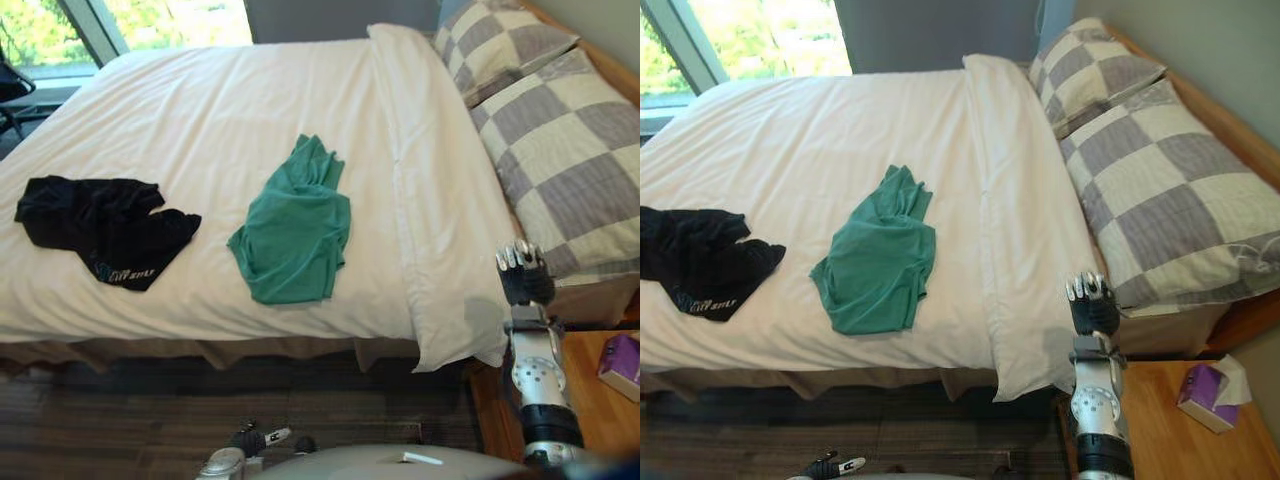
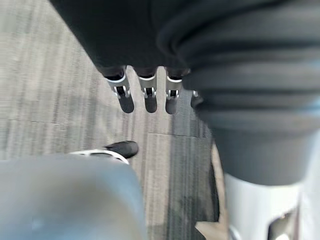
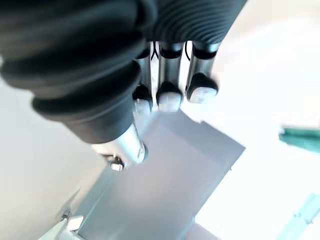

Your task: Tidy the bed and pick cloth on bed and put in laundry

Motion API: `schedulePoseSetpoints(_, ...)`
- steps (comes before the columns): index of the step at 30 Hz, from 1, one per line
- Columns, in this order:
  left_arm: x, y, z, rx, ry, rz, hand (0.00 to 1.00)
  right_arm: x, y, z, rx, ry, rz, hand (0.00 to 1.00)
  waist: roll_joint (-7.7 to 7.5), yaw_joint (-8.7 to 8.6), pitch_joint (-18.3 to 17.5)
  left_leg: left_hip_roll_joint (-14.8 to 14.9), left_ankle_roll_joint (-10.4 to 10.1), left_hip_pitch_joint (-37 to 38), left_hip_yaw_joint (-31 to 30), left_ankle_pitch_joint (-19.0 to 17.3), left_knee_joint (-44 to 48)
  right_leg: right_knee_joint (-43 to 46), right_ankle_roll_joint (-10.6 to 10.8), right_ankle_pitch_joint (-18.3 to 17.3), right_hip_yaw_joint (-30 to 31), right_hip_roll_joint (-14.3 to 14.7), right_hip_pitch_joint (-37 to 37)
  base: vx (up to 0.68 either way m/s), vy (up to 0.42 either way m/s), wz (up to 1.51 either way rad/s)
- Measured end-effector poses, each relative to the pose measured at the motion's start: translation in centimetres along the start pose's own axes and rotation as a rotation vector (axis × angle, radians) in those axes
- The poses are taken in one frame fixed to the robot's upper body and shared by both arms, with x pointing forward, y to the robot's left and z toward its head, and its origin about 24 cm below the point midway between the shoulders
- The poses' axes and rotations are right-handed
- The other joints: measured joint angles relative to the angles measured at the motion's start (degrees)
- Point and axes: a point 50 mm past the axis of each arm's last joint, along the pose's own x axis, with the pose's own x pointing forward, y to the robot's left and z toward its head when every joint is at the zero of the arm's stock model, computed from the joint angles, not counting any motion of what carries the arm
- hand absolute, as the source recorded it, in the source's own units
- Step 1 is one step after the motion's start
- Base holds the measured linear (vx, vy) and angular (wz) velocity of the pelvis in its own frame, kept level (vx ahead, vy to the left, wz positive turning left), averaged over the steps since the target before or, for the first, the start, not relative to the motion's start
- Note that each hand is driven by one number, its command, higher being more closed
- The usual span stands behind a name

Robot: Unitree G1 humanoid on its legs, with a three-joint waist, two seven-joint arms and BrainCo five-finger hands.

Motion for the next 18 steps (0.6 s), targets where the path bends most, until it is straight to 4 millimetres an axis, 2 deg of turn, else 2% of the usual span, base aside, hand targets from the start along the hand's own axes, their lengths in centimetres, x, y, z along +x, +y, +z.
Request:
schedulePoseSetpoints(1,0.1,-0.1,0.5,0.007,-0.014,-0.004,0.0,0.8,0.8,0.0,0.014,-0.013,0.032,1.0,0.06,0.01,0.96,-0.03,0.07,-0.88,-0.23,0.37,0.01,0.49,-0.03,0.02,-0.02,-0.01,-0.64,-0.06,-0.019,0.21)
schedulePoseSetpoints(3,0.5,-0.8,3.2,0.002,-0.078,-0.016,0.0,4.1,4.6,0.6,0.059,-0.081,0.161,1.0,0.49,0.26,6.36,-0.12,0.38,-3.96,-1.07,1.79,0.05,2.67,-0.05,0.03,-0.39,-0.06,-4.35,-0.1,-0.01,0.18)
schedulePoseSetpoints(4,0.5,-1.0,3.9,-0.005,-0.099,-0.021,0.0,4.8,5.5,0.9,0.067,-0.1,0.187,1.0,0.56,0.54,7.58,-0.13,0.46,-4.84,-1.06,2.12,0.06,3.28,-0.05,0.03,-0.39,-0.06,-5.39,-0.12,0.003,0.13)
schedulePoseSetpoints(6,0.5,-1.7,7.5,-0.029,-0.213,-0.04,0.0,7.1,8.6,3.0,0.092,-0.189,0.278,1.0,0.8,2.17,12.7,-0.22,0.77,-8.19,-1.12,3.22,0.07,5.9,-0.05,-0.08,-0.42,-0.2,-9.84,-0.11,0.005,0.1)
schedulePoseSetpoints(10,0.0,-2.7,11.9,-0.047,-0.361,-0.048,0.0,7.7,12.5,5.3,0.161,-0.308,0.421,1.0,0.83,2.99,18.82,-0.98,1.25,-13.15,-1.42,4.38,0.07,12.36,-0.04,-2.45,-0.47,-1.47,-17.47,-0.06,-0.008,0.14)
schedulePoseSetpoints(11,-0.1,-2.9,12.4,-0.058,-0.378,-0.051,0.0,7.7,12.8,5.5,0.164,-0.321,0.428,1.0,0.81,3.08,19.22,-1.22,1.34,-14.05,-1.51,4.48,0.1,13.51,0.07,-2.95,-0.43,-1.72,-18.84,0.02,-0.001,0.26)
schedulePoseSetpoints(14,-0.7,-3.9,15.5,-0.12,-0.471,-0.055,0.0,7.5,13.0,6.1,0.211,-0.382,0.426,1.0,0.52,3.2,20.26,-1.78,1.45,-20.63,-2.76,4.6,2.72,16.96,-0.24,-3.89,-1.31,-2.7,-25.0,0.04,0.012,0.32)
schedulePoseSetpoints(16,-1.3,-4.9,18.2,-0.139,-0.537,-0.051,0.0,7.3,13.2,6.4,0.283,-0.435,0.423,1.0,0.55,3.22,22.48,-1.62,1.44,-23.64,-2.85,4.61,4.54,18.19,-0.54,-4.07,-2.23,-3.11,-27.12,0.04,0.01,0.29)
schedulePoseSetpoints(18,-1.8,-5.3,19.6,-0.173,-0.569,-0.053,0.0,7.0,13.1,6.4,0.354,-0.479,0.419,1.0,0.43,3.19,23.48,-1.46,1.44,-25.62,-2.64,4.61,5.17,19.18,-0.82,-4.26,-2.32,-3.21,-29.23,0.0,0.006,0.11)
